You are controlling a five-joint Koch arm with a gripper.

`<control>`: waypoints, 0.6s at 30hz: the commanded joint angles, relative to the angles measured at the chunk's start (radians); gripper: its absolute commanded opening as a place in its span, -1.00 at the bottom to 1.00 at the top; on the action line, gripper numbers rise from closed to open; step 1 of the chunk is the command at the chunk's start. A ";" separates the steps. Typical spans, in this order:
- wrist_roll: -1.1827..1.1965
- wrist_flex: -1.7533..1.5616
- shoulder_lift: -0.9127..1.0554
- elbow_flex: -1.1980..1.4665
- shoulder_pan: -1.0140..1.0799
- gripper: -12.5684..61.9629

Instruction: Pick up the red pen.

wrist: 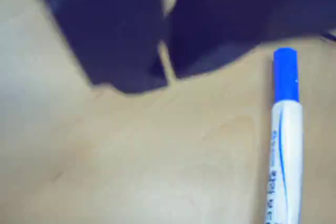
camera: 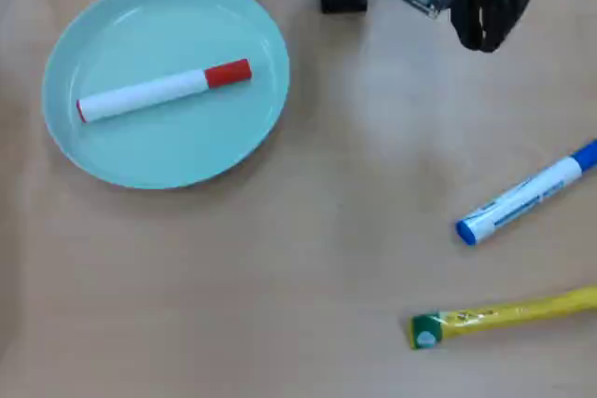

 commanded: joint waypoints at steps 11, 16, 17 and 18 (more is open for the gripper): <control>0.117 -0.227 0.087 0.029 -0.239 -0.83; 0.121 -0.219 0.089 0.025 -0.239 -0.83; 0.120 -0.216 0.089 0.023 -0.236 -0.83; 0.120 -0.210 0.089 0.025 -0.233 -0.83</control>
